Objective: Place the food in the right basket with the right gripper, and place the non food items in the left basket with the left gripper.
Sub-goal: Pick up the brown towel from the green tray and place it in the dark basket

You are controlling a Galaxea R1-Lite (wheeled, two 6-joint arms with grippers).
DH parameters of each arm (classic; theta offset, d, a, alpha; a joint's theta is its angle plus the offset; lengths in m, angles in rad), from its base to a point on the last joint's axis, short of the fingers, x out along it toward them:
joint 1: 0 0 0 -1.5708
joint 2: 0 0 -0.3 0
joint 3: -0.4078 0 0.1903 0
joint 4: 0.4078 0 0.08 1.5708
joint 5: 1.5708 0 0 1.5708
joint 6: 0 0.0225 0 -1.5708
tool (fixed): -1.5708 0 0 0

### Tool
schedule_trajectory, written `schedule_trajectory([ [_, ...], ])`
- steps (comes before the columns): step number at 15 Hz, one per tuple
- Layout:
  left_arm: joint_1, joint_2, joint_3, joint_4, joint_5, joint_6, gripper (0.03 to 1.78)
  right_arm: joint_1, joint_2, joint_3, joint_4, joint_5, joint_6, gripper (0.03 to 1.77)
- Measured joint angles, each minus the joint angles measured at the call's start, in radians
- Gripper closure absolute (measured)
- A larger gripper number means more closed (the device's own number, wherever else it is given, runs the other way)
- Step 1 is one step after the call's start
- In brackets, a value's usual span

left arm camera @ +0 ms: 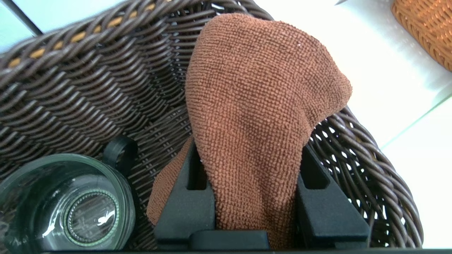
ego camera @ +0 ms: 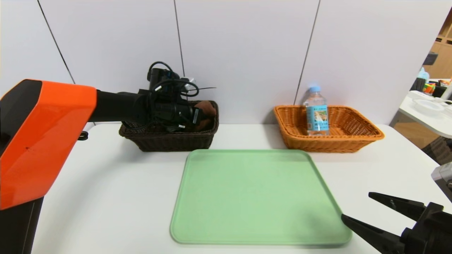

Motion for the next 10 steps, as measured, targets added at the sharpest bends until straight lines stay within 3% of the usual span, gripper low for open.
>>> schedule_trajectory([
  [3,-0.002,-0.009,0.000,0.063,0.000,0.004,1.28,0.000,0.000,0.000,0.000,0.000,0.000,0.10],
  [6,-0.002,-0.014,0.001,0.063,0.000,0.007,0.91,0.000,-0.001,0.000,-0.001,0.000,0.000,0.10],
  [10,-0.002,-0.018,-0.001,0.061,0.002,0.006,0.58,-0.001,-0.001,0.000,-0.003,0.000,-0.001,0.10],
])
